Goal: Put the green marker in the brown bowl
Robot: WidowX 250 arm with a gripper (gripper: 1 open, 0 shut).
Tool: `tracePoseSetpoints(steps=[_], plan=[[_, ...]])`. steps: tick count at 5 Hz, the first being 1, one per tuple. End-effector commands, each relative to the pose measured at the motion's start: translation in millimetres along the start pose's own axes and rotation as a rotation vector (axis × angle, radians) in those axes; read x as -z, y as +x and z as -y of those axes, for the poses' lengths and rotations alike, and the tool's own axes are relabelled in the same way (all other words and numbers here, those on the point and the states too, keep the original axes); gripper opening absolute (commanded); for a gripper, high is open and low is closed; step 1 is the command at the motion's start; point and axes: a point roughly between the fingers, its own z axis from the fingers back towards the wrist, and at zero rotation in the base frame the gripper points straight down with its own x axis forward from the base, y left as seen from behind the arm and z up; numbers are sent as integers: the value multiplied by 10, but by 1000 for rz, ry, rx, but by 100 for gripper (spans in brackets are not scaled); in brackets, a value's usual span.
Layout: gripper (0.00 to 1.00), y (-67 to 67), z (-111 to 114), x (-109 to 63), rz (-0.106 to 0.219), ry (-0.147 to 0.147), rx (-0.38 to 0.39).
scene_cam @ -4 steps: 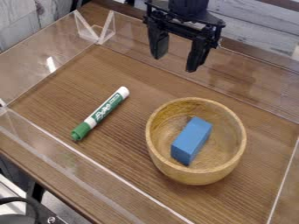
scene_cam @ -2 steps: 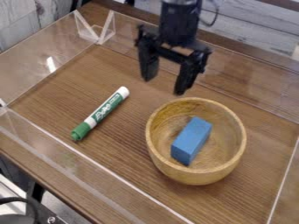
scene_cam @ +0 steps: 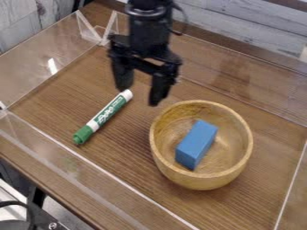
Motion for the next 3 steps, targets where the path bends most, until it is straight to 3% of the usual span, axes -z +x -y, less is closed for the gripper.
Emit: tracePoseSetpoints(steps=[1, 3], plan=[[100, -63, -237, -61, 75, 21, 2], [100, -151, -370, 66, 86, 26, -1]])
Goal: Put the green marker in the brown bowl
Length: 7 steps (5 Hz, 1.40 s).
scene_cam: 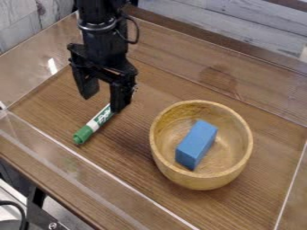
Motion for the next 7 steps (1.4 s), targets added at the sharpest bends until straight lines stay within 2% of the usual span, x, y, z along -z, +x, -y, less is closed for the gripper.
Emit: tracePoseSetpoints(steps=[1, 4, 7], plan=[[100, 15, -40, -66, 39, 13, 5], [100, -25, -92, 102, 19, -5, 32], [100, -55, -173, 273, 21, -34, 53]])
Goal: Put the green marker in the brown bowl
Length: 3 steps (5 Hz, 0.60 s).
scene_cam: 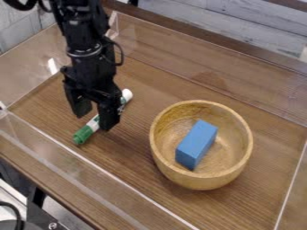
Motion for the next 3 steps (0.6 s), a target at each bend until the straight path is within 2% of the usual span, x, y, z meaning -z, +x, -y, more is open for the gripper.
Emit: tracePoseSetpoints(steps=[1, 3], plan=[[100, 36, -58, -11, 31, 4, 5], [100, 41, -98, 72, 43, -14, 12]])
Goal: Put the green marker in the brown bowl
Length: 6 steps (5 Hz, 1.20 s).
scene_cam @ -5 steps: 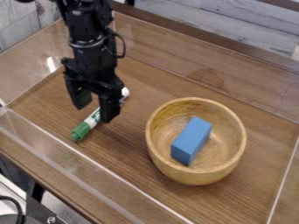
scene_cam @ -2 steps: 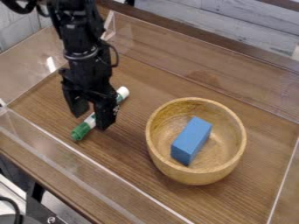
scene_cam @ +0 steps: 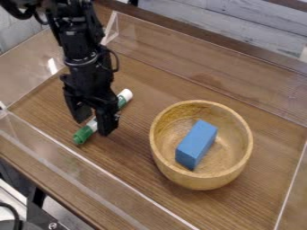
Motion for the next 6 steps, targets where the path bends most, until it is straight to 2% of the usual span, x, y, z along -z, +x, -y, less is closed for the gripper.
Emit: tracePoseSetpoints(steps=[1, 3, 5, 6], plan=[[100, 37, -48, -52, 29, 4, -1], [100, 52, -51, -81, 31, -14, -6], [100, 72, -79, 56, 31, -17, -5], [0, 79, -87, 107, 32, -20, -3]])
